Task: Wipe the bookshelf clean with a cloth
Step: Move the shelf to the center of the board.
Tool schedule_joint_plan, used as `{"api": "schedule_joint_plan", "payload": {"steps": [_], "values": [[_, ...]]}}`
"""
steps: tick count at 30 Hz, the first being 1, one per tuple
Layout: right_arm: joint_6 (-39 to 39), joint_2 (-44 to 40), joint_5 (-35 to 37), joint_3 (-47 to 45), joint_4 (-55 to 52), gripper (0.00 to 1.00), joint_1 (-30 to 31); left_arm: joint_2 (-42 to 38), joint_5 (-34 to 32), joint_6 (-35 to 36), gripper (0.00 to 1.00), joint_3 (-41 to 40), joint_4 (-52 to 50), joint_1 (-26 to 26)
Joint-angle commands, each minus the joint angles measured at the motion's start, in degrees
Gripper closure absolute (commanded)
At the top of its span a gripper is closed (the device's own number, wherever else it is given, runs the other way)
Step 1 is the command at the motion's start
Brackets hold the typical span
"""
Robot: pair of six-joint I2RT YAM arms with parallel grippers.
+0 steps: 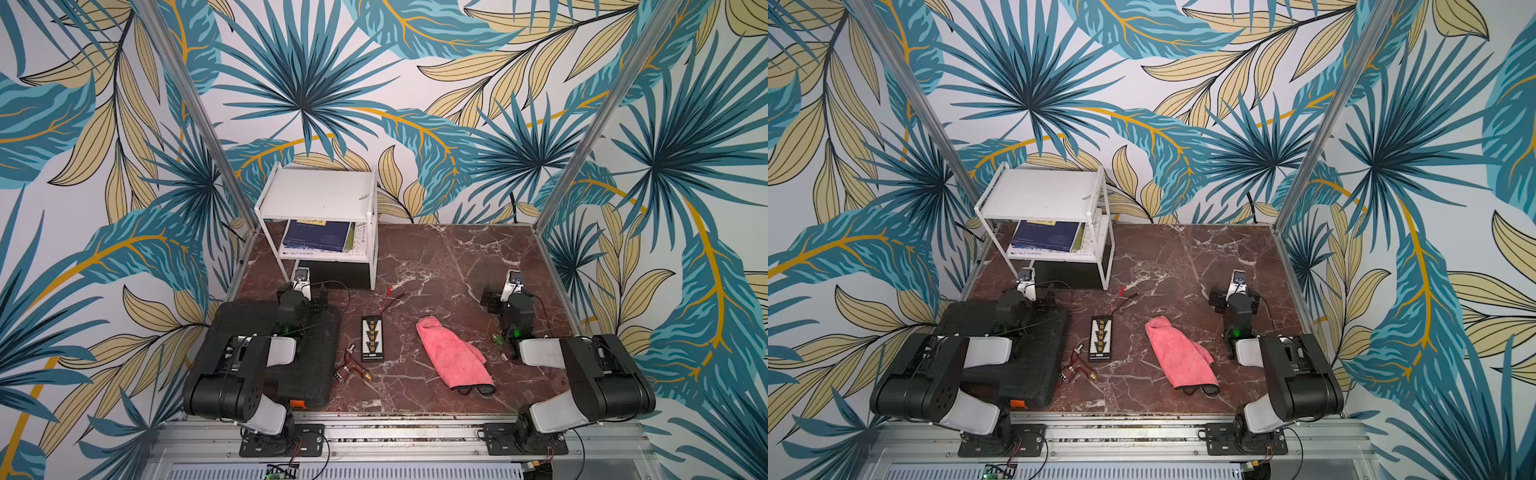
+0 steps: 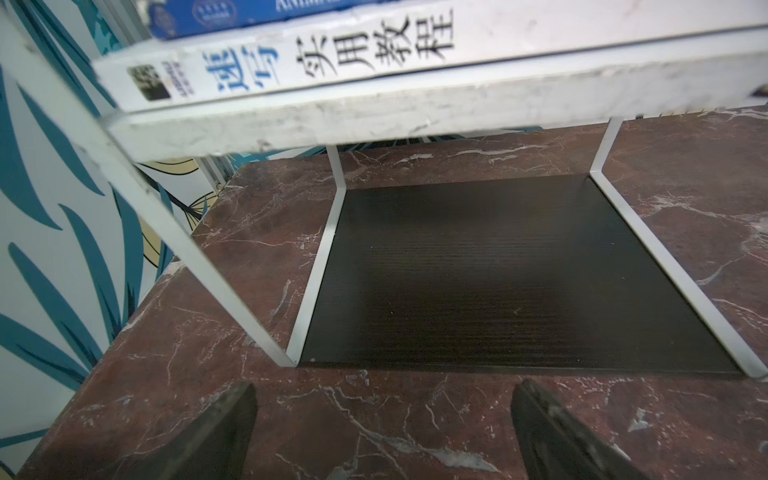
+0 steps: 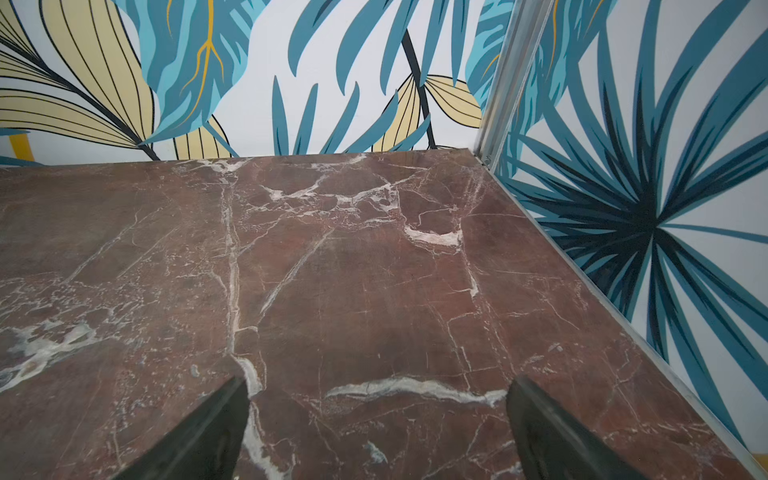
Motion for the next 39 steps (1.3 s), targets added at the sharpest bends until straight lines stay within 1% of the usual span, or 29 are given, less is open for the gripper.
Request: {"api": "schedule_joint_plan", "payload": {"steps": [1,18,20,23,24,26,27,29,30,31,33,35,38,39], "values": [[-0.4,0.3,-1.0,0.5,-0.5,0.00,0.1,0.2,0.5,0.4,0.00,0.7,-0.4,0.3],[-0.9,-0.3,-1.6,0.7,-1.0,0.01,0.1,-0.2,0.1,0.4,0.00,0.8,-0.4,0.3],[-1.3,-3.7,-2.7,2.1,-5.9,0.00,0.1,-3.5,-2.1,-0.2,0.00,1.5,-4.2,0.0],[1.3,-10.8,-1.2,7.5,-23.6,0.00,0.1,-12.2,-6.2,-3.0,0.00,4.4,-16.7,-0.4],[2.7,-12.7,-2.3,8.6,-27.3,0.00,0.1,-15.1,-8.2,-5.2,0.00,5.6,-20.8,-0.7],[5.9,-16.2,-8.1,9.4,-28.7,0.00,0.2,-19.7,-11.9,-10.0,0.00,7.3,-28.8,-1.5],[8.0,-17.7,-13.3,9.7,-27.8,0.01,0.3,-22.0,-13.8,-12.4,0.00,8.1,-32.3,-2.0],[13.2,-18.4,-23.9,11.5,-25.8,0.00,0.7,-25.1,-18.2,-19.4,0.00,9.8,-40.2,-2.2],[16.1,-17.6,-28.9,13.7,-24.0,0.00,2.1,-26.7,-20.4,-23.4,0.00,10.4,-44.3,-2.1],[17.3,-16.8,-31.9,15.5,-23.0,0.01,3.8,-27.5,-21.0,-26.4,0.00,10.5,-46.1,-2.0],[16.4,-14.3,-34.1,19.8,-23.5,0.01,8.7,-27.9,-20.1,-29.6,0.00,9.5,-44.8,-0.8],[12.8,-11.2,-33.6,25.2,-26.5,0.01,15.0,-26.3,-15.4,-29.7,0.00,10.0,-42.6,1.9],[9.4,-5.7,-32.8,32.8,-28.9,0.01,21.2,-22.6,-9.1,-25.0,0.00,14.4,-41.7,5.4],[8.8,-3.8,-32.5,35.0,-29.1,0.01,23.2,-21.6,-8.0,-23.5,0.00,15.8,-41.0,6.1]]}}
